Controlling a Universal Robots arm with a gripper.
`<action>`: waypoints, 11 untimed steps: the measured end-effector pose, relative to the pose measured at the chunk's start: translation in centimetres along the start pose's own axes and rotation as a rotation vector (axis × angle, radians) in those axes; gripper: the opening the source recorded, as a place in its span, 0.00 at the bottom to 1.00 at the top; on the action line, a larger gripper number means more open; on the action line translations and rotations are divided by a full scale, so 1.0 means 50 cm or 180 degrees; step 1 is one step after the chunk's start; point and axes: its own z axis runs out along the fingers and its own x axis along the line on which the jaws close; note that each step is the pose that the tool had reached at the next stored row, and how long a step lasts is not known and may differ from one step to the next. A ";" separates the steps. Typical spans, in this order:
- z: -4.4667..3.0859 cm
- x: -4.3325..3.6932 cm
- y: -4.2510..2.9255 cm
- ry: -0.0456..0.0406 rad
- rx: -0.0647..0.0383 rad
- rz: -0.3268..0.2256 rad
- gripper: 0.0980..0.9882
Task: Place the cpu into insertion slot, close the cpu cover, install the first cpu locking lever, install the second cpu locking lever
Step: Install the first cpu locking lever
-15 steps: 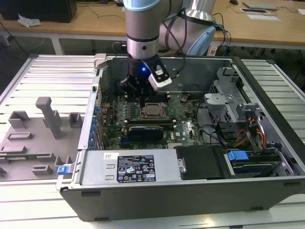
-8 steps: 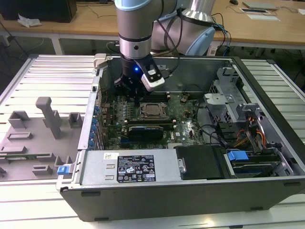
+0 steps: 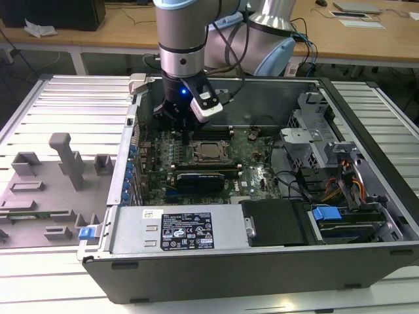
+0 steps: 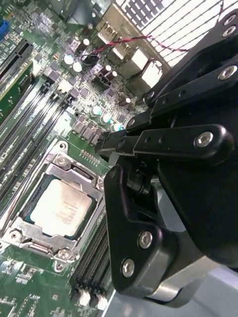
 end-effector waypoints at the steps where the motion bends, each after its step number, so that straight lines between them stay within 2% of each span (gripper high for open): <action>1: -0.008 0.000 0.000 -0.0004 0.0000 0.0000 0.01; 7: -0.020 0.002 0.000 -0.0015 -0.0003 0.0000 0.01; 8: -0.020 0.006 0.000 -0.0016 -0.0034 0.0001 0.01; 10: -0.021 0.014 0.001 -0.0022 -0.0208 0.0006 0.01; 11: -0.021 0.015 0.001 -0.0024 -0.0254 0.0008 0.01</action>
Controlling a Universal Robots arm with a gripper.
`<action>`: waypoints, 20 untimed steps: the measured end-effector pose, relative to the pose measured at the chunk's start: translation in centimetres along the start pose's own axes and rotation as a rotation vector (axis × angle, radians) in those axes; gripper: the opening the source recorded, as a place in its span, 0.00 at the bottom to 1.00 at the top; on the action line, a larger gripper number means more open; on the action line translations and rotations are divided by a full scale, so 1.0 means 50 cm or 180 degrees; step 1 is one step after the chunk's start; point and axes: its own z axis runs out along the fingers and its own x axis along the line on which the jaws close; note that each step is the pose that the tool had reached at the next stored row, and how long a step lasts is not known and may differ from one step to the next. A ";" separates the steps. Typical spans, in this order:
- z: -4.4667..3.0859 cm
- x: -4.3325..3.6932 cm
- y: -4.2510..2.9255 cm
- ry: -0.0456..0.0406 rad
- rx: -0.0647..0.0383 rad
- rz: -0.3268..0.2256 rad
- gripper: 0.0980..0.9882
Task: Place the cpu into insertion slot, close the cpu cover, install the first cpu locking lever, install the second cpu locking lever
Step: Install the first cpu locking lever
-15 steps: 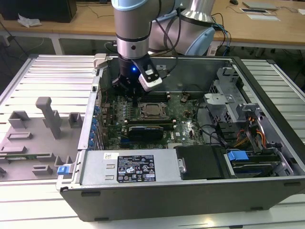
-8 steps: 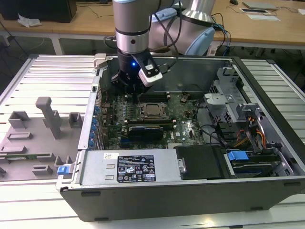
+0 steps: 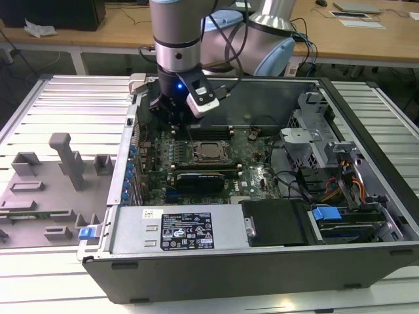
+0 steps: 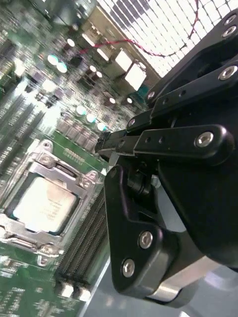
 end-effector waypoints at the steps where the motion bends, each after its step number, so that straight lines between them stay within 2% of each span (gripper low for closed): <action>1: 0.000 0.002 0.000 -0.0003 -0.0054 0.0002 0.01; 2: 0.000 0.005 0.000 -0.0005 -0.0113 0.0004 0.01; 4: 0.000 0.009 0.000 -0.0007 -0.0166 0.0006 0.01; 7: 0.000 0.016 0.001 -0.0013 -0.0332 0.0011 0.01; 8: 0.000 0.017 0.001 -0.0015 -0.0374 0.0012 0.01; 9: 0.000 0.017 0.001 -0.0016 -0.0396 0.0013 0.01; 13: 0.000 0.004 0.000 -0.0016 -0.0396 0.0012 0.01; 16: 0.001 -0.012 -0.001 -0.0016 -0.0396 0.0013 0.01; 20: 0.002 -0.041 -0.002 -0.0016 -0.0396 0.0013 0.01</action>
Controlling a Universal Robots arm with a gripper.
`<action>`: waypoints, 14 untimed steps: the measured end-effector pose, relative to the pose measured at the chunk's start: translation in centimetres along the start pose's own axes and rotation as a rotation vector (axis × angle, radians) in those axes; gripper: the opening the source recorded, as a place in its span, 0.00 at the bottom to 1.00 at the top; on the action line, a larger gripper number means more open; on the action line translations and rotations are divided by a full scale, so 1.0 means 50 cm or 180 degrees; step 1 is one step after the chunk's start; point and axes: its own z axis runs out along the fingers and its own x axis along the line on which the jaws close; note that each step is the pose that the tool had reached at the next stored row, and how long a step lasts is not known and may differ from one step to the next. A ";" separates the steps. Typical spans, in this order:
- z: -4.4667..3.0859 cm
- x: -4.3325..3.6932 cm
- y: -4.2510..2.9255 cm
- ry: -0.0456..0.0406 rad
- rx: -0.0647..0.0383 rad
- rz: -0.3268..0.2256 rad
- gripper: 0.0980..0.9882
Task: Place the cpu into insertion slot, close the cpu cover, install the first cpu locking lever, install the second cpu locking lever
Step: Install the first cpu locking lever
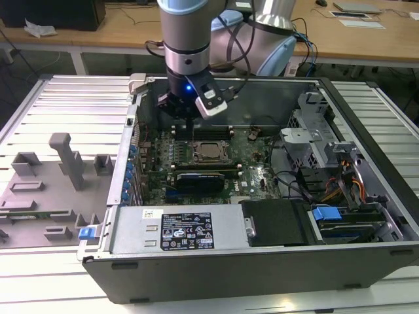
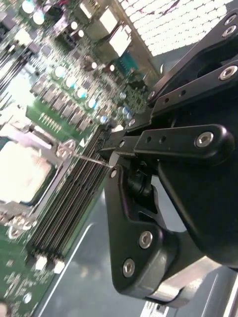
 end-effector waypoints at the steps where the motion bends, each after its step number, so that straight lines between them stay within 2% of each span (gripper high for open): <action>1: 0.000 -0.007 0.000 0.0000 0.0000 0.0000 0.01; 9: 0.002 -0.058 -0.002 0.0000 0.0000 -0.0001 0.01; 14: 0.003 -0.063 -0.003 0.0000 0.0000 0.0000 0.01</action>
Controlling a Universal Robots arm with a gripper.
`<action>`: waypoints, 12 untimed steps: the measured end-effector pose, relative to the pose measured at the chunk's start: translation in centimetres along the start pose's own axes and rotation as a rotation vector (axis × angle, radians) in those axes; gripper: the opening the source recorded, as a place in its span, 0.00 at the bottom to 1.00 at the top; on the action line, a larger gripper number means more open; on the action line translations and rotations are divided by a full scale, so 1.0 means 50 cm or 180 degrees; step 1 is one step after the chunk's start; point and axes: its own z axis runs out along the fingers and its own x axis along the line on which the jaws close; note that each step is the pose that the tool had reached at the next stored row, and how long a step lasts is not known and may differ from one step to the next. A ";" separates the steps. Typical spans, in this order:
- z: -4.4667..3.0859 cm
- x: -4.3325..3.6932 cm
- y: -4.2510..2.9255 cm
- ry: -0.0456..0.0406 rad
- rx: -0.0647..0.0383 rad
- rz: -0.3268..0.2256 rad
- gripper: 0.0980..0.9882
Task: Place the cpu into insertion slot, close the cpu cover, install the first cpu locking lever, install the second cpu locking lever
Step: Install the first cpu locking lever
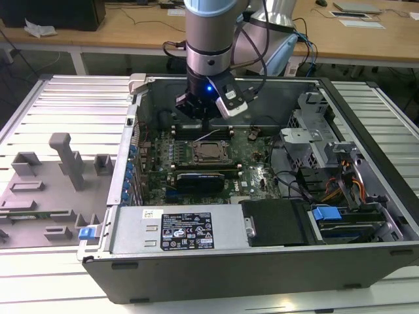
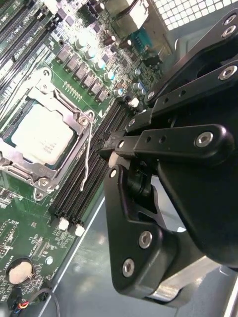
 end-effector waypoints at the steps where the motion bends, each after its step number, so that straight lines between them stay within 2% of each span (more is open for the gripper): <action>1: 0.001 0.000 0.000 -0.0012 0.0001 -0.0003 0.01; 3: 0.003 0.004 -0.001 -0.0128 0.0007 -0.0028 0.01; 4: 0.004 0.006 -0.001 -0.0177 0.0009 -0.0038 0.01; 5: 0.004 0.007 -0.001 -0.0208 0.0010 -0.0045 0.01; 6: 0.005 0.010 -0.001 -0.0262 0.0012 -0.0056 0.01; 7: 0.006 0.012 -0.001 -0.0290 0.0013 -0.0062 0.01; 8: 0.007 0.015 -0.001 -0.0337 0.0014 -0.0072 0.01; 9: 0.007 0.017 -0.001 -0.0371 0.0015 -0.0080 0.01; 11: 0.012 0.025 -0.002 -0.0469 0.0018 -0.0100 0.01; 12: 0.017 0.026 -0.003 -0.0489 0.0019 -0.0105 0.01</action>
